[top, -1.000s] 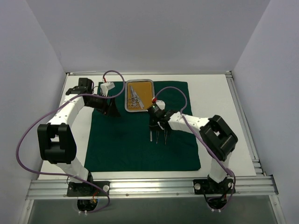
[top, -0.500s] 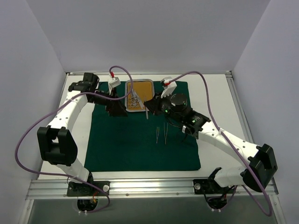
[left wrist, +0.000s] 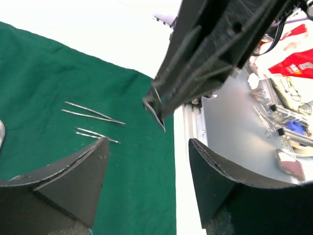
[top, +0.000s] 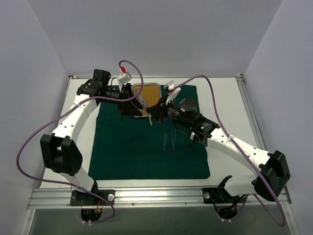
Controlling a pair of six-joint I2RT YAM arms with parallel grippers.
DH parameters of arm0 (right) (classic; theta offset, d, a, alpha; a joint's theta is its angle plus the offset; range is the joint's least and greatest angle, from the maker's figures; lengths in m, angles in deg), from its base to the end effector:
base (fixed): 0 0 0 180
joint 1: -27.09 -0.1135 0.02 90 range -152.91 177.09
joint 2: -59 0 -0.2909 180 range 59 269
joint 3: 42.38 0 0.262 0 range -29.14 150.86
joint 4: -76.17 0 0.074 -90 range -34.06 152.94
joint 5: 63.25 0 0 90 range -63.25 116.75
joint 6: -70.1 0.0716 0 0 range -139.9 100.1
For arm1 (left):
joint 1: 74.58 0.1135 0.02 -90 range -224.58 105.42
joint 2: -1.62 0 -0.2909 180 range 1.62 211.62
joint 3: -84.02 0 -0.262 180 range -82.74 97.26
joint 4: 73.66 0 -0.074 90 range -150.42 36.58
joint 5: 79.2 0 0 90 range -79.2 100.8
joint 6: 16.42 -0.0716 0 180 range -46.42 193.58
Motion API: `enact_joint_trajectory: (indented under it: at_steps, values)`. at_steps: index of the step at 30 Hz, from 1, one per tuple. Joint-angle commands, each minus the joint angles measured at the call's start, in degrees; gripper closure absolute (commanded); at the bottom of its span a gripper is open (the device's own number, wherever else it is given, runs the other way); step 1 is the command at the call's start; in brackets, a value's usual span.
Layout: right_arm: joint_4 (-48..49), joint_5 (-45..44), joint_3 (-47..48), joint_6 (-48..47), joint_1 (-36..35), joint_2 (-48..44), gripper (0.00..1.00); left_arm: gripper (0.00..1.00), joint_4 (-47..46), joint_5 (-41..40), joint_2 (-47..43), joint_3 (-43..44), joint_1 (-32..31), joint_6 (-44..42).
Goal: Open and lay out the surgical kit
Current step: Adjust the medical item.
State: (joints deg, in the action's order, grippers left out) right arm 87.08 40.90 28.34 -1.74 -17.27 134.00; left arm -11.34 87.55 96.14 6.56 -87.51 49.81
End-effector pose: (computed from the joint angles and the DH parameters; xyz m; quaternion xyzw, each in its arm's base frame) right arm 0.2369 0.2561 0.3915 -0.2392 0.6219 0.4546 0.5910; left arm 0.3305 -0.1474 0.3666 0.4155 0.6484 -0.5656 0.2950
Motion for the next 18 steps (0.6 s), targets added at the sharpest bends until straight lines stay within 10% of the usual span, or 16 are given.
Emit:
enact_joint_trajectory:
  at_steps: [1,18]
  values:
    - [5.7,2.7,0.3,-1.5,-0.6,-0.2,1.0,0.26,-13.2,1.9,-1.9,-0.1,-0.8,12.2]
    - [6.0,3.3,0.4,-2.0,-0.4,-0.1,1.0,0.45,-34.9,2.2,-2.1,-4.0,-2.4,32.6]
